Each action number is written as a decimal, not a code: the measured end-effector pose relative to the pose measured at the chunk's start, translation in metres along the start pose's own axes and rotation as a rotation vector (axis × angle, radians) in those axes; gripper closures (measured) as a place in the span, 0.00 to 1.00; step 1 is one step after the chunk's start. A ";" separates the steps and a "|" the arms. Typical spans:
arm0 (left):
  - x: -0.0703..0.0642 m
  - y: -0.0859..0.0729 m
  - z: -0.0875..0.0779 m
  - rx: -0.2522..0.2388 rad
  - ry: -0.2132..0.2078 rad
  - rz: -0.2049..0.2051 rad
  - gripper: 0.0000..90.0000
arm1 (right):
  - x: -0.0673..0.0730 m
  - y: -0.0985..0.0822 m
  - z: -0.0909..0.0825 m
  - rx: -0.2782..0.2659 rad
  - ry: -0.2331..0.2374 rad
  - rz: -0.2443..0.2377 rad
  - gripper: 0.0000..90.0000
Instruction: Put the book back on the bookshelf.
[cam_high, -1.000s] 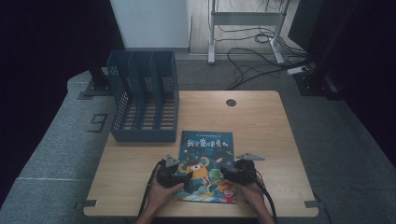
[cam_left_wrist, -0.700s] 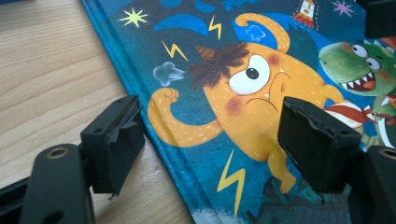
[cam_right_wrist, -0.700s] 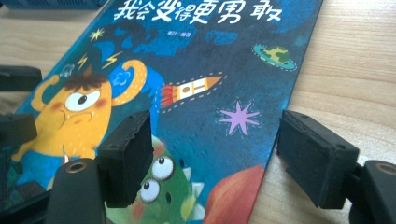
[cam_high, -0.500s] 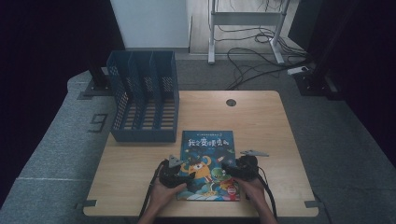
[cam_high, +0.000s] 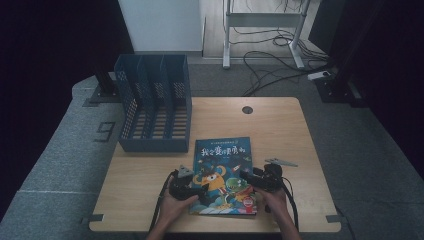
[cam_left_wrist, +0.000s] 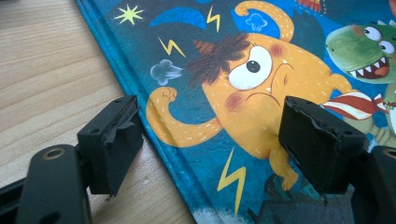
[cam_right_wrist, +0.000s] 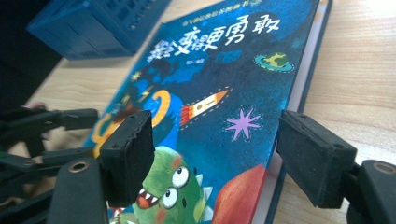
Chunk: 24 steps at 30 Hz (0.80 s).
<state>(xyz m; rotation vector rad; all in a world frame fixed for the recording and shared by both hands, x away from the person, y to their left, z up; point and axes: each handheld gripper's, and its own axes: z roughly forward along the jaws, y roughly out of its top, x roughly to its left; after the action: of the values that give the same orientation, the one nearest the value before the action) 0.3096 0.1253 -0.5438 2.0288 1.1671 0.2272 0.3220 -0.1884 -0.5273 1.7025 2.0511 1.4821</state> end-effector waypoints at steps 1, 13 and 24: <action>0.000 0.000 0.000 -0.001 -0.002 -0.002 0.23 | 0.000 0.001 -0.002 -0.003 0.012 0.008 0.30; 0.001 0.000 0.000 0.001 -0.003 0.002 0.23 | -0.004 0.003 -0.003 0.026 0.039 0.030 0.31; 0.002 0.000 -0.001 0.000 -0.003 -0.001 0.22 | -0.006 0.004 -0.005 0.044 0.073 0.073 0.31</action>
<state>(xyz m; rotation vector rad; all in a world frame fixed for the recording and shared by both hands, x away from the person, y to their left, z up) 0.3102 0.1270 -0.5438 2.0280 1.1666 0.2235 0.3235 -0.1969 -0.5249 1.7831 2.0935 1.5541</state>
